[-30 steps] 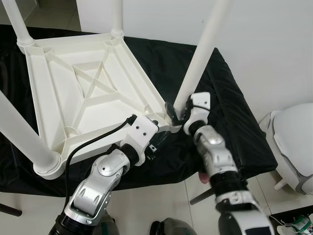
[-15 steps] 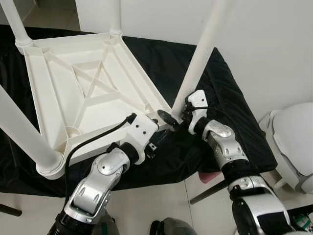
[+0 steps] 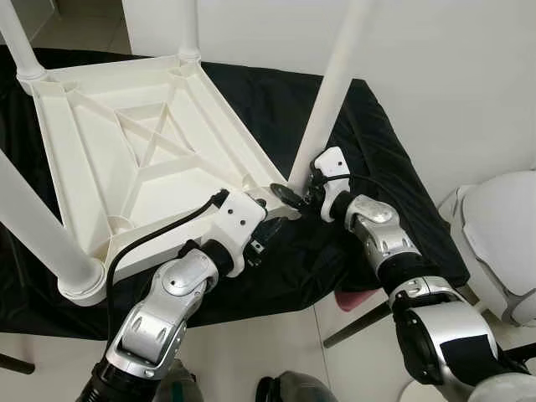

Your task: Building children table

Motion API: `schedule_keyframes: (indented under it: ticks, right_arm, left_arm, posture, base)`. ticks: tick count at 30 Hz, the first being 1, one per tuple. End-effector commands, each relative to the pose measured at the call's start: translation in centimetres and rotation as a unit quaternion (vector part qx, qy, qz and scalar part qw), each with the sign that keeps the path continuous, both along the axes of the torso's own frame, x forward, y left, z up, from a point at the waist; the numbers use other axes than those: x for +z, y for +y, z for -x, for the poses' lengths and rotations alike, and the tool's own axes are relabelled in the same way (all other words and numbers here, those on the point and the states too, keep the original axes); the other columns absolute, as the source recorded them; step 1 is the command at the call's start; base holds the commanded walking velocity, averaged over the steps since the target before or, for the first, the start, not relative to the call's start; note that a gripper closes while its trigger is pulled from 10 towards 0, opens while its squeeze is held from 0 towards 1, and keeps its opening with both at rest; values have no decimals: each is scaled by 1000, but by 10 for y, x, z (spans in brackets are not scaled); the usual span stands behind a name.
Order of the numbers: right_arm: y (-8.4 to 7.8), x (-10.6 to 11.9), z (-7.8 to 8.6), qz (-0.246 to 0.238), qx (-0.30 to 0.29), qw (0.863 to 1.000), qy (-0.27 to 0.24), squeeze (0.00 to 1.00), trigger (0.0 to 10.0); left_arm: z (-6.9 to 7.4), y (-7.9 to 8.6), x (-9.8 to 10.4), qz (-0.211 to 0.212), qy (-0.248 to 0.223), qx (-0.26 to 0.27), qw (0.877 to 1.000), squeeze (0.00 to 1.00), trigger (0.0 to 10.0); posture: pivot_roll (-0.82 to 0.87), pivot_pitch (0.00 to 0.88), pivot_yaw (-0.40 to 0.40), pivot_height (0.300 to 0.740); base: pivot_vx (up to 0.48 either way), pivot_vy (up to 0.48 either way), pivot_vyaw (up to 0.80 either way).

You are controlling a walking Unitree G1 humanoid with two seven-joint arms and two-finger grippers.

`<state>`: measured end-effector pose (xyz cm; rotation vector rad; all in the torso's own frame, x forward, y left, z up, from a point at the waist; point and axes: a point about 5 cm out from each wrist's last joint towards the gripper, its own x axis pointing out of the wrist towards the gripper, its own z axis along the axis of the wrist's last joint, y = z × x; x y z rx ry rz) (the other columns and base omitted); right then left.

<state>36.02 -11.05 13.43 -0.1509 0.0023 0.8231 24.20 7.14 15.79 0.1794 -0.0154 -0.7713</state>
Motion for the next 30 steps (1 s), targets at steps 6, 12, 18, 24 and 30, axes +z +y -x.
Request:
schedule_keyframes:
  ticks: [6, 12, 18, 24, 30]
  right_arm:
    - [-1, -16, 7, -27, -7, 999, 33, 0, 0]
    - [-1, -20, 11, -47, -56, 997, 29, 0, 0]
    - [4, -15, 27, -89, -174, 981, 6, 0, 0]
    - [-2, -18, 40, -58, -335, 940, -8, 0, 0]
    - [14, -11, 48, -81, -319, 944, -8, 0, 0]
  left_arm:
    - [4, -1, 0, 1, 6, -7, 1000, 0, 10000]
    - [5, -3, 0, 2, 9, -11, 1000, 0, 10000]
    - [5, -5, -1, 4, 11, -16, 1000, 0, 10000]
    - [4, -7, -2, 7, 12, -18, 1000, 0, 10000]
    - [4, -9, -2, 9, 12, -20, 1000, 0, 10000]
  posture:
    - [47, 27, -101, 740]
    - [32, 34, -99, 740]
    - [25, 37, -104, 740]
    - [13, 36, -108, 740]
    - [9, 35, -112, 740]
  base:
    - [0, 0, 0]
    - [0, 0, 0]
    - [0, 0, 0]
    - [0, 0, 0]
    - [0, 0, 0]
